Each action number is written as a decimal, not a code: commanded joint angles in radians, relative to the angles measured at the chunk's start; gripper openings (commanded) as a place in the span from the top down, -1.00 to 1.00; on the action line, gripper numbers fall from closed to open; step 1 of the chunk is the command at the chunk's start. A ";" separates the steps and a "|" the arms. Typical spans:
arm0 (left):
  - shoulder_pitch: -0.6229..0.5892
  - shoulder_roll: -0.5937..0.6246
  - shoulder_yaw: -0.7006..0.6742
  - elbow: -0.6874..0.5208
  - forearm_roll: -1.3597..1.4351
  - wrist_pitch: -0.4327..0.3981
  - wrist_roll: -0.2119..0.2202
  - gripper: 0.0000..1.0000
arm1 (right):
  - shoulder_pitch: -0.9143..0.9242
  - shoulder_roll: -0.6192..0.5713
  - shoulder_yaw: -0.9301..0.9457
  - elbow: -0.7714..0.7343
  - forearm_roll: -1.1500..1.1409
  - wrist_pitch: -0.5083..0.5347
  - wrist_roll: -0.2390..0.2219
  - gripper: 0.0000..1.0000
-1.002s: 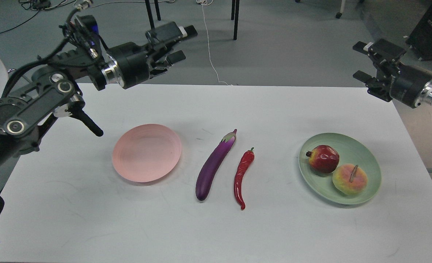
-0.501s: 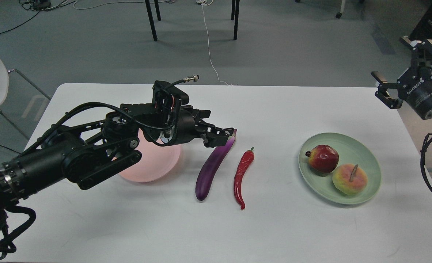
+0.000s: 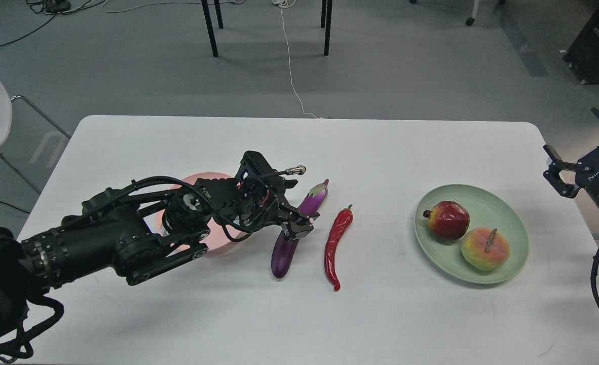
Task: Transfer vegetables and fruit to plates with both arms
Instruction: 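Reach the left gripper over the pink plate to the purple eggplant, then grasp the eggplant and lay it on the pink plate, then move the left gripper to the red chili pepper and grasp it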
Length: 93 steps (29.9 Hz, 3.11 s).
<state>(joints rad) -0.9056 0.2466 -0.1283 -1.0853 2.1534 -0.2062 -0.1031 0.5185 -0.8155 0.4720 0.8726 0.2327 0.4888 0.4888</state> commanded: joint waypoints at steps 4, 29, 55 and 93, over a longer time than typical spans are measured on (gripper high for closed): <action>0.025 -0.006 0.021 0.001 0.028 0.001 0.000 -0.24 | 0.000 0.004 -0.001 0.000 -0.004 0.000 0.000 -0.98; 0.022 0.023 0.007 -0.008 0.028 -0.006 0.002 0.83 | 0.002 -0.007 0.010 -0.001 -0.010 0.000 0.000 -0.98; -0.024 0.496 0.099 -0.186 -0.119 -0.021 -0.035 -0.10 | 0.015 -0.013 0.010 0.000 -0.018 0.000 0.000 -0.98; -0.069 -0.076 0.090 -0.065 -0.168 -0.055 0.072 -0.62 | 0.014 -0.027 0.010 -0.006 -0.029 0.000 0.000 -0.98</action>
<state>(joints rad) -0.9787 0.2119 -0.0430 -1.1844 1.9850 -0.2607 -0.0310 0.5321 -0.8422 0.4816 0.8670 0.2039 0.4886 0.4887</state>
